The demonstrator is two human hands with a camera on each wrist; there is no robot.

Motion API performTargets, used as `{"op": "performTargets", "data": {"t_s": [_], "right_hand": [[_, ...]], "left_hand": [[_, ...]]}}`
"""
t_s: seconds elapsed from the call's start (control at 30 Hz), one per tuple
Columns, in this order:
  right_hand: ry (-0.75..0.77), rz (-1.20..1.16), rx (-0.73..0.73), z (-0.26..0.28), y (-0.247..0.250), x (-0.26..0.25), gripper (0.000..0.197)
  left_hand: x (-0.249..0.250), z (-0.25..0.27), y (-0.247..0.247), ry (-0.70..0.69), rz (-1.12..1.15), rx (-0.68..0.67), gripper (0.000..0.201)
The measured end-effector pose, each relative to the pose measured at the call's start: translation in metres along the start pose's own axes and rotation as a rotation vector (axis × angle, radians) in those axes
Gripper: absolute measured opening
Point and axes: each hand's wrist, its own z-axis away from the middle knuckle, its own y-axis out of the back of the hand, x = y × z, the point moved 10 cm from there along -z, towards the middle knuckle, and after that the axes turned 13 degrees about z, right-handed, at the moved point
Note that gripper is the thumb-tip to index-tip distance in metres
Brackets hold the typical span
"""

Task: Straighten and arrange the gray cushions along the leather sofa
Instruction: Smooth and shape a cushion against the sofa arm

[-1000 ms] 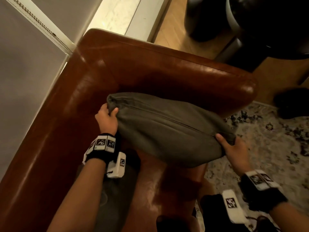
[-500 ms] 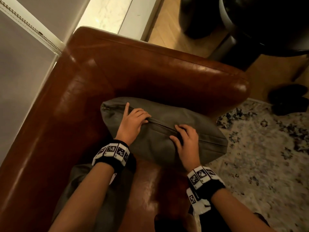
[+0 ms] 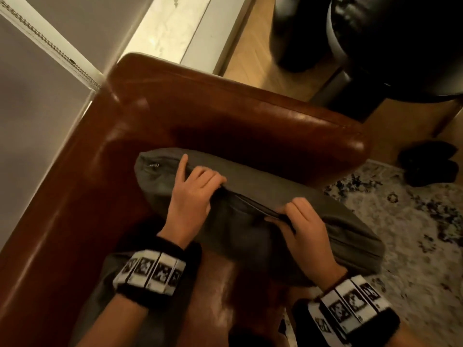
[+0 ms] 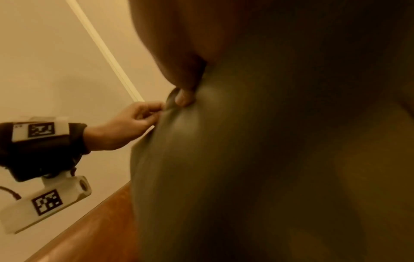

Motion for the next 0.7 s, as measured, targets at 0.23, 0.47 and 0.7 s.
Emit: {"op": "performTargets", "data": {"t_s": [0.23,0.47,0.7], "right_hand": [[0.127,0.176,-0.183,-0.005,-0.050,0.006,0.018],[-0.025,0.329,-0.424,-0.001,-0.056,0.046,0.080],[-0.125,0.241,-0.469,-0.003,-0.075,0.063,0.079]], "left_hand": [[-0.023,0.010,-0.055,0.080,0.069,-0.213,0.041],[-0.019,-0.006,-0.068,0.017,0.176,-0.221,0.046],[-0.027,0.003,-0.090,-0.090,-0.135,-0.616,0.084]]}}
